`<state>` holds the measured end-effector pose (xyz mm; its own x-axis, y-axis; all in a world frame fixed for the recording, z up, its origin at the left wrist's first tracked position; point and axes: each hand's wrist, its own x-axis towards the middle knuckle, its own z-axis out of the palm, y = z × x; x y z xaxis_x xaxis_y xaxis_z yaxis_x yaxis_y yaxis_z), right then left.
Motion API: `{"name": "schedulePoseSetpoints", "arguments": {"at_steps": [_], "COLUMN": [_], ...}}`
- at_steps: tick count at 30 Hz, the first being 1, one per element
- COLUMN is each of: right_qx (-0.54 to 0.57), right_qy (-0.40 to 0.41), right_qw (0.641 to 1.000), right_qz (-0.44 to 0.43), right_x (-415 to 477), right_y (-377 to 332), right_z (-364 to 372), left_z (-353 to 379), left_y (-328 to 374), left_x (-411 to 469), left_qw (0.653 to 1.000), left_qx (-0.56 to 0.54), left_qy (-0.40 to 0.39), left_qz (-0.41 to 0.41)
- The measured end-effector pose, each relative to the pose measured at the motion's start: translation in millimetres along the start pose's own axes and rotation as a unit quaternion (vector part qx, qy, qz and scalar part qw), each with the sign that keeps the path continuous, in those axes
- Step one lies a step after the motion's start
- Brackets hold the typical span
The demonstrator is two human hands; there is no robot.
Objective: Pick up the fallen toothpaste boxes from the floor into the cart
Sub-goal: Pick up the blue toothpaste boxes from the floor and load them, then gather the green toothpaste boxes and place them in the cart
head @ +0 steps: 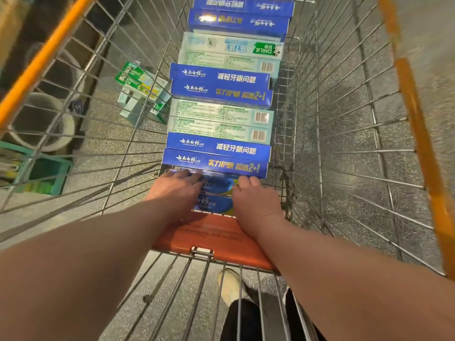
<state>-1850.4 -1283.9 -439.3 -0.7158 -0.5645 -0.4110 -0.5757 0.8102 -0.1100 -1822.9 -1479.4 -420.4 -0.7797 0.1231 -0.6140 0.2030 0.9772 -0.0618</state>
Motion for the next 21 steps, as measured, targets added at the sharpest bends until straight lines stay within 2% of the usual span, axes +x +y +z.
{"name": "schedulePoseSetpoints", "arguments": {"at_steps": [6, 10, 15, 21], "right_qx": [-0.029, -0.007, 0.015, 0.004], "right_qy": [-0.029, -0.037, -0.064, 0.017], "right_qw": [0.999, 0.999, 0.995, 0.996], "right_qz": [-0.002, -0.009, -0.069, -0.089], "right_x": [-3, -16, -34, -90], "right_y": [-3, -1, 9, 45], "right_z": [-13, -45, -144, -293], "left_z": [-4, -35, -111, -241], "left_y": [-5, -6, -4, -12], "left_x": [-10, -32, -84, -157], "left_qw": [0.999, 0.999, 0.998, 0.991], "left_qx": [-0.023, -0.025, -0.015, -0.021], "left_qy": [-0.025, 0.005, -0.001, 0.059], "left_qz": [-0.005, -0.039, -0.068, -0.118]}}
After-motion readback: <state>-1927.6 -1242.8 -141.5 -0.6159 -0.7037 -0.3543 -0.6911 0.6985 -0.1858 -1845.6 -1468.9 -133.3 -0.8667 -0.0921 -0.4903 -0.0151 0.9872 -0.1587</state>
